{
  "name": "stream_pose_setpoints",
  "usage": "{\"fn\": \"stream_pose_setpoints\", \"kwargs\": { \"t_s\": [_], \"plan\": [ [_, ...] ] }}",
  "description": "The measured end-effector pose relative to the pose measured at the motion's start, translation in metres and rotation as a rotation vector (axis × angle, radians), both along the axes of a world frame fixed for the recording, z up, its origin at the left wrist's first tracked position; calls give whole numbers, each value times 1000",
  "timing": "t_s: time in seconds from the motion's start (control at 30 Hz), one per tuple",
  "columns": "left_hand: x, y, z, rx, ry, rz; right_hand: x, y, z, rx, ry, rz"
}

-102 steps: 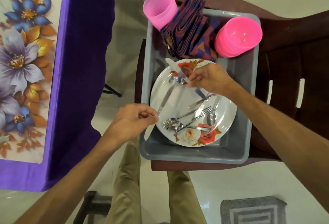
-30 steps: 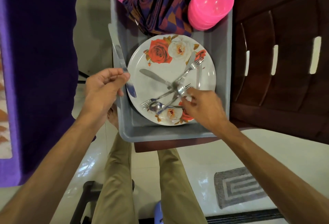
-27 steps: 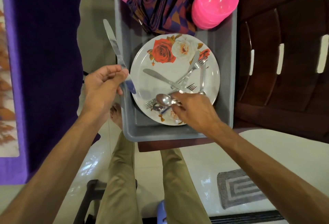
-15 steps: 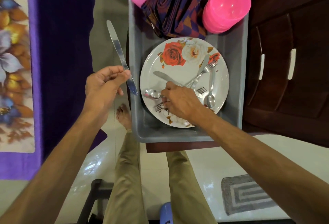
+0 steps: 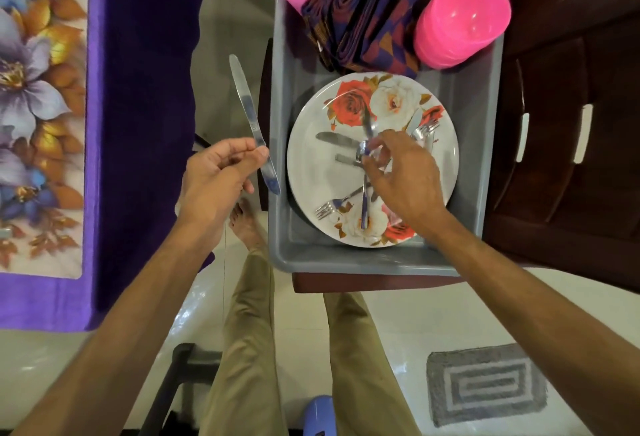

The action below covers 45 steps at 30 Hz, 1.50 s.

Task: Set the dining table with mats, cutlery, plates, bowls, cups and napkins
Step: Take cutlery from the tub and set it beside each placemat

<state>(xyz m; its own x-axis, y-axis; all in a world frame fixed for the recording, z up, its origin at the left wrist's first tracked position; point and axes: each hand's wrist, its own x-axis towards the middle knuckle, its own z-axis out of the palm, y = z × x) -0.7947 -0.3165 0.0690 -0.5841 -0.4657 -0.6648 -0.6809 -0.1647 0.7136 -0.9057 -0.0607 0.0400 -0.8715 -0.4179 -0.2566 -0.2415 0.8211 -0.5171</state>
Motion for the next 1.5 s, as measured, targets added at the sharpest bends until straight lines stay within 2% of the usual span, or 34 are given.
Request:
{"fn": "stream_pose_setpoints", "kwargs": {
  "t_s": [0.07, 0.13, 0.17, 0.23, 0.37, 0.47, 0.53, 0.6, 0.67, 0.7, 0.77, 0.83, 1.0, 1.3, 1.4, 1.5],
  "plan": [
    [3, 1, -1, 2, -5, -3, 16, -10, 4, 89, -78, 327],
    [5, 2, -1, -1, -11, -5, 33, -20, -2, 276, -103, 652],
    [6, 2, -1, -5, -11, -6, 40, -24, -5, 342, -78, 763],
    [6, 1, -2, -2, -8, -3, 46, -29, -10, 388, -60, 822],
    [8, -1, -2, -7, -6, -6, 40, -37, -10, 365, -63, 754],
    [7, -2, 0, 2, 8, 0, 28, -31, -3, 160, -38, 568],
    [11, -2, 6, -9, 17, 5, 21, -29, 18, -71, -29, 230],
    [12, -1, 7, -6, 19, -9, 8, -25, 38, -304, -35, -246],
    [15, 1, 21, -2, 14, -15, -6, -19, 62, -471, -124, -626],
    [16, 2, 30, -1, 12, -13, -12, -14, 72, -536, -206, -762],
    [17, 4, 52, 5, 22, 1, -20, -1, 97, -624, -353, -902],
    [17, 9, 79, 13, 41, 14, -22, 10, 121, -634, -434, -908],
    [23, 18, 156, 84, 168, 14, -5, 6, 196, -673, -567, -768],
    [95, -43, 286, 40, 367, -222, 46, -81, 333, -729, -568, -383],
    [143, -85, 308, 24, 382, -146, 80, -131, 353, -734, -579, -306],
    [208, -135, 315, 19, 417, 23, 132, -196, 361, -732, -657, -190]
  ]
}}
